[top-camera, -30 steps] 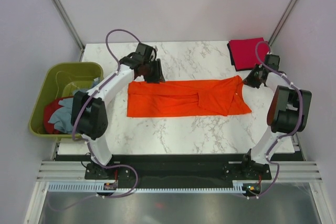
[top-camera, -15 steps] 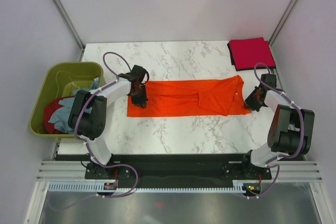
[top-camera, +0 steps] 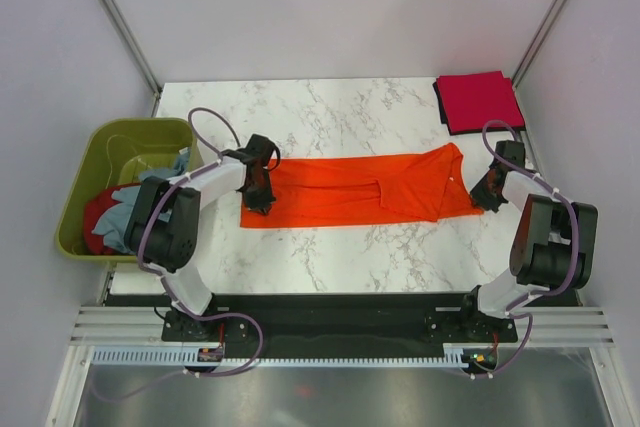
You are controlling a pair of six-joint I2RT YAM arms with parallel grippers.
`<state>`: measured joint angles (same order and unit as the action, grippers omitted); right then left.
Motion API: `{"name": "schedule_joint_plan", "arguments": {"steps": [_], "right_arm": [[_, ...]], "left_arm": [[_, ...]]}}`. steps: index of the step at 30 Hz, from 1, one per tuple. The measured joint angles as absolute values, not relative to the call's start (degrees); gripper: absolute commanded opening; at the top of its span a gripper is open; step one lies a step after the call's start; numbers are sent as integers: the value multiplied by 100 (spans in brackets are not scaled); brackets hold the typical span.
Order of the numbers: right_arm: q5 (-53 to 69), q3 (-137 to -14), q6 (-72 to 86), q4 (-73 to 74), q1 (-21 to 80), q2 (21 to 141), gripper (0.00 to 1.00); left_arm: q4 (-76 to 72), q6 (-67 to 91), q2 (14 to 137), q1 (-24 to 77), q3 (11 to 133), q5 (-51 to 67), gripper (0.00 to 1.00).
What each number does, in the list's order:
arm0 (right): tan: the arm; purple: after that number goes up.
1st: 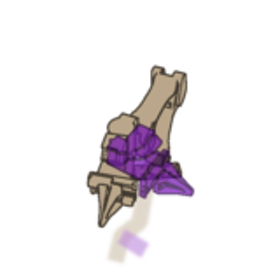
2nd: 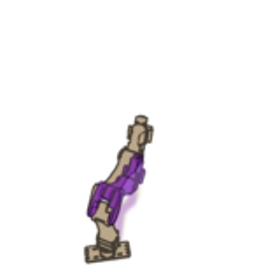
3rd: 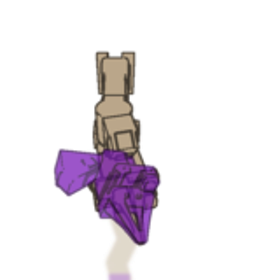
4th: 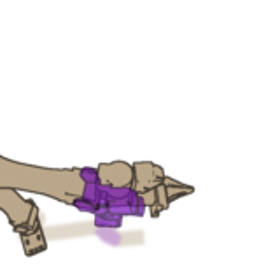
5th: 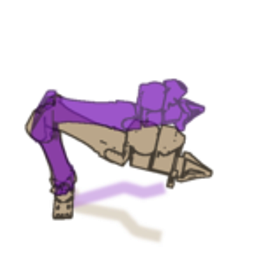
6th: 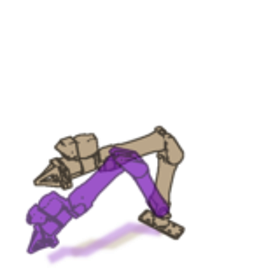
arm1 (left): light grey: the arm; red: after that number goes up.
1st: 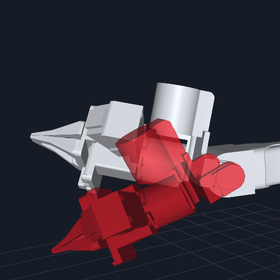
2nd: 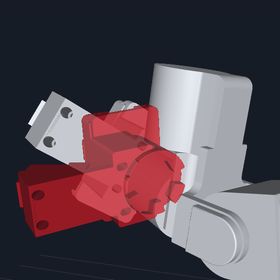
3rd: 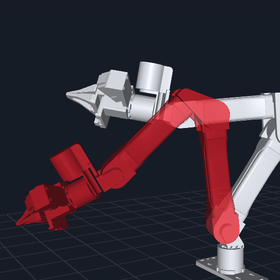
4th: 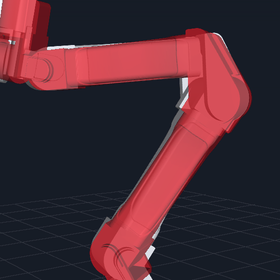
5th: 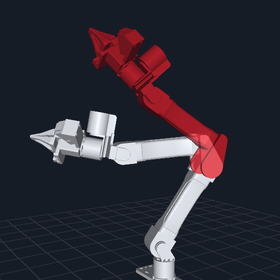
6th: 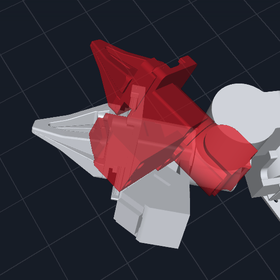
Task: Fold and stack the t-shirts
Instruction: Fold the tshirt
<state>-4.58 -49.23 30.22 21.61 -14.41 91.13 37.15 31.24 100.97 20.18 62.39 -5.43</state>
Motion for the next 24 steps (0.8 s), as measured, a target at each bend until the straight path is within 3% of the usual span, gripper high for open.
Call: {"name": "schedule_joint_plan", "arguments": {"steps": [7,12,18,24], "right_arm": [[-432,-4971,3022,2283,-1455,8962,22],[-285,-5306,3048,2622,-1466,8547,30],[60,-5614,3041,2842,-1470,8128,36],[464,-5612,3074,2958,-1240,7771,39]], "left_arm": [[4412,3218,9247,2082,5900,-497,32],[4777,3168,8816,2075,6799,-60,33],[4630,2902,9810,2075,8291,224,26],[4504,2729,11432,2034,8936,191,23]]}}
